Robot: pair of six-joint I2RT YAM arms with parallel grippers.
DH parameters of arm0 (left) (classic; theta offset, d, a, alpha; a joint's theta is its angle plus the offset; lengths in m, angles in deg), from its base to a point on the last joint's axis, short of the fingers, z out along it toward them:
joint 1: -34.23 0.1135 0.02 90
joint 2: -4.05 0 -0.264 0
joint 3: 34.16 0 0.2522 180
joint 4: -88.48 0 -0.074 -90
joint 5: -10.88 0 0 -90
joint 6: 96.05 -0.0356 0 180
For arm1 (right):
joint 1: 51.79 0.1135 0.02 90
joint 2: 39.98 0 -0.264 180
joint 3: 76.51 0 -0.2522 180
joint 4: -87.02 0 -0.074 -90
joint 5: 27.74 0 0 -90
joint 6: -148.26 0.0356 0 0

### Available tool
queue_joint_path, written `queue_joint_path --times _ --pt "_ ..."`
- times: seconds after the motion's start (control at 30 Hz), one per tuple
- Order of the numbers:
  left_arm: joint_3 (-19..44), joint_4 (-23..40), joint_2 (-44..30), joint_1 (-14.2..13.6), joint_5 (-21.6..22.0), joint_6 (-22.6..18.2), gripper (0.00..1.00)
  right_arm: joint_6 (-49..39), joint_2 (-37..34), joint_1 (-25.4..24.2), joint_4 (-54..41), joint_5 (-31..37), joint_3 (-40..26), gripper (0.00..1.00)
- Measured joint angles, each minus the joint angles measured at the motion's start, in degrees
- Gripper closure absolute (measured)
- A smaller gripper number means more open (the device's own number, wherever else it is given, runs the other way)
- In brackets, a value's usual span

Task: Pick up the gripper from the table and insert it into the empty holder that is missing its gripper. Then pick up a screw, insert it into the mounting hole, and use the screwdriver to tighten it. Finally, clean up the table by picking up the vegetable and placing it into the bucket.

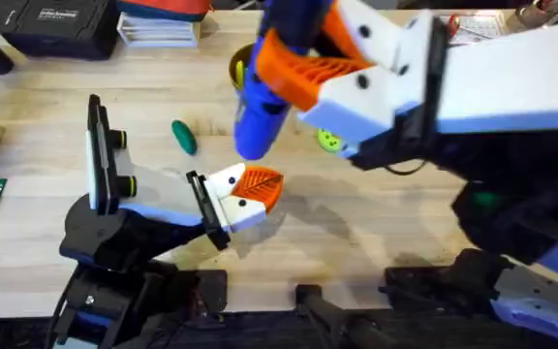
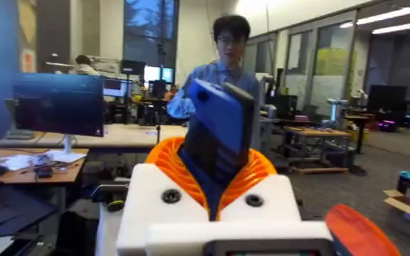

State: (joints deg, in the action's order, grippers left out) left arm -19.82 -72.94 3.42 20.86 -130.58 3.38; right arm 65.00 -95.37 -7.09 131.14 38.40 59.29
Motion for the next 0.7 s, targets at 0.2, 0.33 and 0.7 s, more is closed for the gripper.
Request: queue_joint_path --times 0.2,0.33,0.7 --pt "0.0 0.0 0.01 0.0 0.0 0.0 0.996 -0.39 -5.71 2.82 5.13 0.31 0.02 0.976" --pt "0.0 0.0 0.01 0.0 0.0 0.0 0.996 -0.4 -7.45 3.31 5.71 0.31 0.02 0.976" --pt "0.0 0.0 -0.01 0.0 0.0 0.0 0.996 -0.6 -9.25 4.26 4.74 0.51 0.02 0.976"
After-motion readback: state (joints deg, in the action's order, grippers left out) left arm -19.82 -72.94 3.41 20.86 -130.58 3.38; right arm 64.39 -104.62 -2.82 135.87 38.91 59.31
